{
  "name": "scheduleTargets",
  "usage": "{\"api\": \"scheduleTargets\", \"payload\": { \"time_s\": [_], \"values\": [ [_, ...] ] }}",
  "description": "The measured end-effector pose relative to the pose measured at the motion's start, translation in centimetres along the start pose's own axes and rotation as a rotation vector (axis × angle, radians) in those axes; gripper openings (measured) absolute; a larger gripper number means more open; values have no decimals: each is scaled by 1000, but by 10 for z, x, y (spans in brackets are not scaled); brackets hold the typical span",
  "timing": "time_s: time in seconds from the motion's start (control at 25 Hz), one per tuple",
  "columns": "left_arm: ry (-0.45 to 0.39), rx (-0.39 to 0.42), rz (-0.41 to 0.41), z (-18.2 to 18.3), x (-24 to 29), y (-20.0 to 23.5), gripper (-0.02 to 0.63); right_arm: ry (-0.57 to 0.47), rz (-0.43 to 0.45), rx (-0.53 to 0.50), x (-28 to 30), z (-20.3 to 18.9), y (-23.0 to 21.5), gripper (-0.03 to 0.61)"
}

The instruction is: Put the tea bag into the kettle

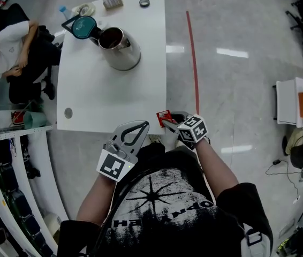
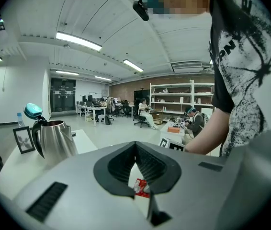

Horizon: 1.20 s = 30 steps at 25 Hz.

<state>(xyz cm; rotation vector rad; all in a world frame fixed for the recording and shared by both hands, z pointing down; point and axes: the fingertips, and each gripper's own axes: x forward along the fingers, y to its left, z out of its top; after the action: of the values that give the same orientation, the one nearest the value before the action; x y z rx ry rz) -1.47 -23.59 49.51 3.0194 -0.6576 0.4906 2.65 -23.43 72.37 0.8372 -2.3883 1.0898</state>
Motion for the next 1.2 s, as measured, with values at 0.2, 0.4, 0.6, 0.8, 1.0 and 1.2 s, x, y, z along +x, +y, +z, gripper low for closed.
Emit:
{"api": "scheduleTargets", "payload": {
  "time_s": [0.2, 0.4, 0.6, 0.8, 1.0, 1.2],
  "values": [
    [-3, -7, 9, -2, -4, 5, 8, -38, -28, -15, -8, 10, -2, 21],
    [-15, -24, 9, -3, -5, 9, 8, -36, -43, -75, -7, 21, 5, 15],
    [-41, -23, 15, 0, -8, 15, 8, -58, -54, -123, -8, 30, 9, 15],
    [-60, -22, 28, -1, -13, 28, 8, -92, -65, -196, -15, 53, 22, 15],
    [-107, -22, 43, 7, -21, 41, 8, -189, -78, -287, -23, 92, 40, 15],
    [-159, -27, 57, 17, -33, 57, 8, -276, -90, -378, -36, 138, 66, 15]
  ]
}}
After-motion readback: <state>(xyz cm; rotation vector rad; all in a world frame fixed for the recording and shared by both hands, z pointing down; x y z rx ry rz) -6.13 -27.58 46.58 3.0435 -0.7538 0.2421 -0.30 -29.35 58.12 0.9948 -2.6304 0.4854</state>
